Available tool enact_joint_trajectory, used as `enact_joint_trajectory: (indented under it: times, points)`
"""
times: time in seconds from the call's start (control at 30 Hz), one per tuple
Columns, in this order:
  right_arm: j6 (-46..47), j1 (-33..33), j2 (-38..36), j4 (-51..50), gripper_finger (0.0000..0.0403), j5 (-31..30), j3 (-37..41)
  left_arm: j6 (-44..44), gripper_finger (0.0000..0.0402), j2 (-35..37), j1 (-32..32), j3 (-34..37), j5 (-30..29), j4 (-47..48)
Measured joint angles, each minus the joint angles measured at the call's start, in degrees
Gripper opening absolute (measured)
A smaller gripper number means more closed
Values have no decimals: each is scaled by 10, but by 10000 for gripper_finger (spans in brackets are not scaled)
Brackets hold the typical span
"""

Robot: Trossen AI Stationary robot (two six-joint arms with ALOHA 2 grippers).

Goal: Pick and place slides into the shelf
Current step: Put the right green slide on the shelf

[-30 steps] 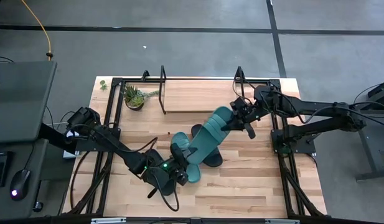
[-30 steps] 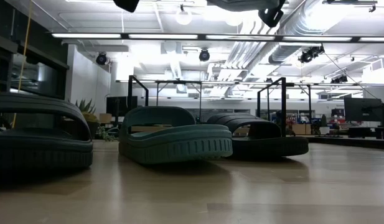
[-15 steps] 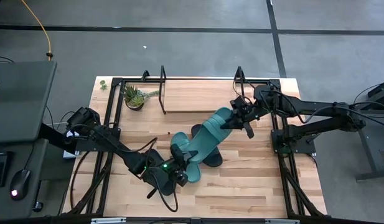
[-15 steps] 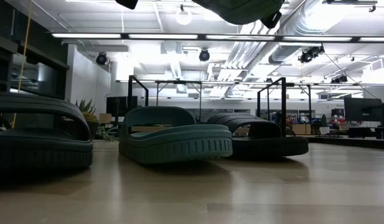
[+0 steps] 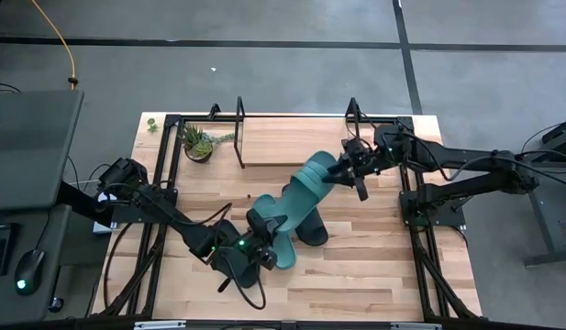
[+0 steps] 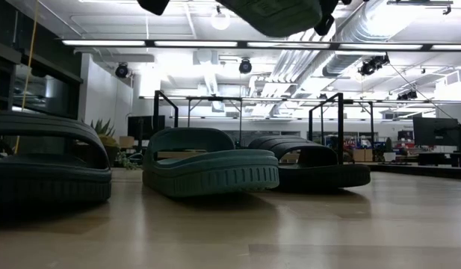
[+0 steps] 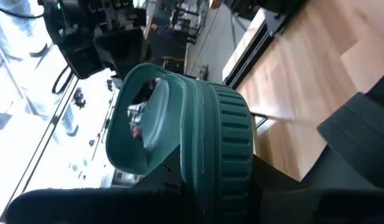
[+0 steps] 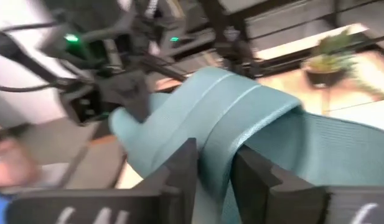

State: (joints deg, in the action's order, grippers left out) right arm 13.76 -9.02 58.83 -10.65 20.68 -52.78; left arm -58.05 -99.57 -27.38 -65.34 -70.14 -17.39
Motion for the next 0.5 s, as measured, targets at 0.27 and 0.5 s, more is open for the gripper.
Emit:
enact_joint_trajectory:
  times: [0.27,0.5]
  points:
    - [-84,0,-1,-164,150,-168,-107,11,57,0,10,0,-54,0]
    - [-94,0,-2,-231,162,-210,-145,63,55,0,63,0,-12,34]
